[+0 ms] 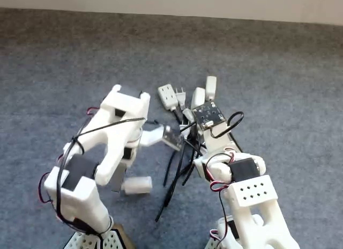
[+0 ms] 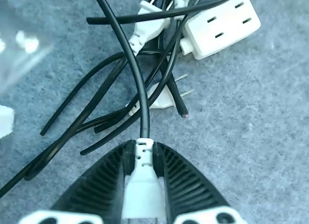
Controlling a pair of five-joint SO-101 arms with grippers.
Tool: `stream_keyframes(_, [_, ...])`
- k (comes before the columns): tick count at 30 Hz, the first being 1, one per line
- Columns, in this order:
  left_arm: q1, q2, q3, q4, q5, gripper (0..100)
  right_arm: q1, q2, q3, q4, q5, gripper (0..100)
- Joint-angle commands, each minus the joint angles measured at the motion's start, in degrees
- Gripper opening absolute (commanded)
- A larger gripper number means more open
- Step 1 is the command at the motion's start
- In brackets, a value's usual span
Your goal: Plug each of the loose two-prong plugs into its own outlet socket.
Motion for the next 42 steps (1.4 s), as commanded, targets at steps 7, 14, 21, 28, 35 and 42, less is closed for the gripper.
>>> stream_keyframes(7, [0.13, 3.38, -10.42, 0.53, 5.01, 35, -0.22, -1.36, -0.31, -0.57, 0.70, 0.6])
stream_keyframes(14, [0.04, -6.81, 7.69, -7.91, 7.91, 35, -0.22, -1.36, -0.31, -0.57, 0.70, 0.6])
stream_keyframes(21, [1.63, -30.90, 44.88, -50.55, 23.91, 36, -0.22, -1.36, -0.31, -0.57, 0.53, 0.6])
stream_keyframes(28, [4.70, -47.16, 57.10, -60.75, 30.77, 36, -0.22, -1.36, -0.31, -0.57, 0.62, 0.6])
stream_keyframes(35, [3.03, -58.77, 62.55, -60.92, 30.77, 35, -0.40, -1.36, 1.45, -1.01, 0.70, 0.6])
stream_keyframes(42, [-4.62, -61.93, 57.80, -60.92, 30.51, 35, -0.40, -1.36, 1.45, -1.01, 0.70, 0.6])
